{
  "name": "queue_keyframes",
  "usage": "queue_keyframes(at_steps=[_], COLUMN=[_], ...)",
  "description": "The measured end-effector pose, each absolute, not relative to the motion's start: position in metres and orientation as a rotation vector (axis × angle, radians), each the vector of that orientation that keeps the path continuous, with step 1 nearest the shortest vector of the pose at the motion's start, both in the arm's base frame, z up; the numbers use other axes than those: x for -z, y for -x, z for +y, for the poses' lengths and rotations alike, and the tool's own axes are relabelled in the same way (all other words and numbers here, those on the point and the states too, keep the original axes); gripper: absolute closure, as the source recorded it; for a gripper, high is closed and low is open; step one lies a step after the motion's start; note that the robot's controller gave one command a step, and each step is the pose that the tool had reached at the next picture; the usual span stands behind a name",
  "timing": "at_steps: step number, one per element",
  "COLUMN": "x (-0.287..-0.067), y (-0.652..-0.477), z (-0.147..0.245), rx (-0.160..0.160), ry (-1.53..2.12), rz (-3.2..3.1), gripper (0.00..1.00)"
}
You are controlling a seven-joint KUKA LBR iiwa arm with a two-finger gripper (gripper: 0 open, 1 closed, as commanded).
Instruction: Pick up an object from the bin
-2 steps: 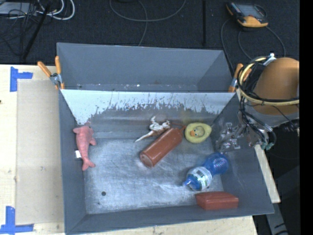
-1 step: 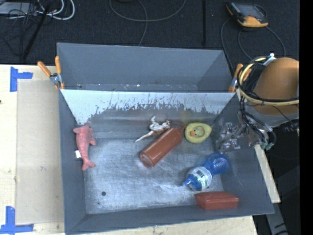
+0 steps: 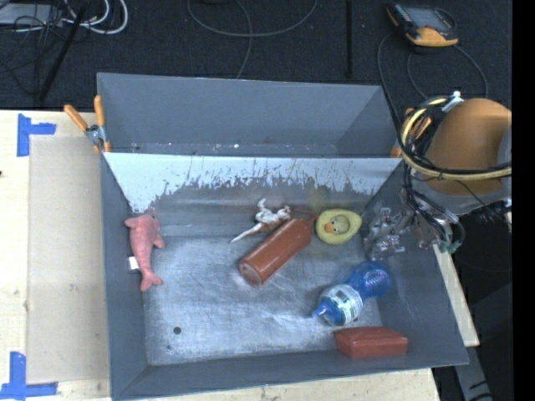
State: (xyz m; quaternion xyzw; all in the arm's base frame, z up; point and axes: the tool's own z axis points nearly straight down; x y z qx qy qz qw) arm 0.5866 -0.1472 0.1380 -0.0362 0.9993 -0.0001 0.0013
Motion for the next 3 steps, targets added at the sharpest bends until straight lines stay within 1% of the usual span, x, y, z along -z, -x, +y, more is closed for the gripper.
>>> queue_keyframes(at_steps=[1, 2, 3], x=[-0.137, -0.147, -0.146], y=[-0.617, -0.595, -0.588], z=[-0.151, -0.153, -0.155], rx=[-0.001, -0.002, -0.001], ry=[0.077, 0.052, 0.040], rz=[3.139, 3.142, 3.142], gripper=[1.00, 1.00, 1.00])
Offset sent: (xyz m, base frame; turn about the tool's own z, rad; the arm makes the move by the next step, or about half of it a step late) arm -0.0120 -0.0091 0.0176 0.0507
